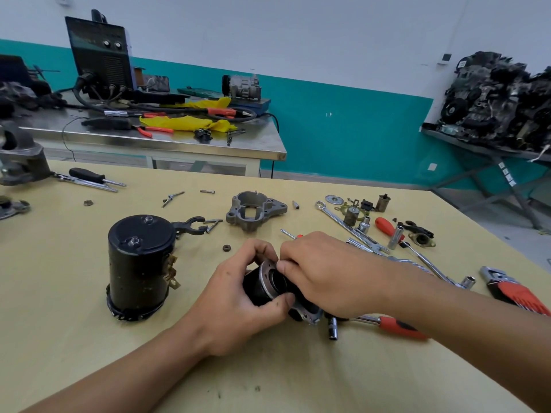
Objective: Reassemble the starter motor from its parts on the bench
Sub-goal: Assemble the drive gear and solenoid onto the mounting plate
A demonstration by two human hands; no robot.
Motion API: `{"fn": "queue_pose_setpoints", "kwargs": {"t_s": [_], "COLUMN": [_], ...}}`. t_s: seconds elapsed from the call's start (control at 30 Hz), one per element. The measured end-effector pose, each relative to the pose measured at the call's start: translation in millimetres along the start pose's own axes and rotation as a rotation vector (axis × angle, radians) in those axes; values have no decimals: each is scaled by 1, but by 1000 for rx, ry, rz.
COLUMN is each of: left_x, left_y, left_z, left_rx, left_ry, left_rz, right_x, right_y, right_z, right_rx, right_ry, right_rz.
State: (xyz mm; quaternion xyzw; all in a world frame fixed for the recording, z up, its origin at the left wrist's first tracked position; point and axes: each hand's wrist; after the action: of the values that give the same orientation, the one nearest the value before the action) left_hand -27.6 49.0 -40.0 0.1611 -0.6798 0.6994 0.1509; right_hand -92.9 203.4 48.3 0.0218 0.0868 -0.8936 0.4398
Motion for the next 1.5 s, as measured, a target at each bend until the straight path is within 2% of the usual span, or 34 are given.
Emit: {"fn": "queue_pose_setpoints", "kwargs": {"t_s": [0.6,0.93,1.27,1.5], "left_x": [0,-2,-1,-1], "left_y": [-1,-2,-5,-2], "left_z": [2,1,0,2], "left_rx": [-24,-13,-61,-61], "left_ry": [27,9,14,13], "left_rz": [37,29,67,80], "right_x": [0,-2,-1,1], "right_y": [-3,6,2,10], "right_z": [4,-6,4,-1], "right_rx": [107,-101,12,-154], "right_ry": [-54,-41,-12,2], "right_rz": [-20,23,-30,-1]}}
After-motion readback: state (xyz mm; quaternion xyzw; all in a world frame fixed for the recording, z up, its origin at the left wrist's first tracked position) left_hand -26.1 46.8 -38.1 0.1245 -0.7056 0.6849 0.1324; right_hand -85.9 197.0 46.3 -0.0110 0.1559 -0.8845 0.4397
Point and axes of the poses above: each hand's wrist, its own x-axis towards the middle knuckle, its own z-axis out of the back of the hand, y = z × x, and after that the axes turned 15 degrees about -x, right-handed
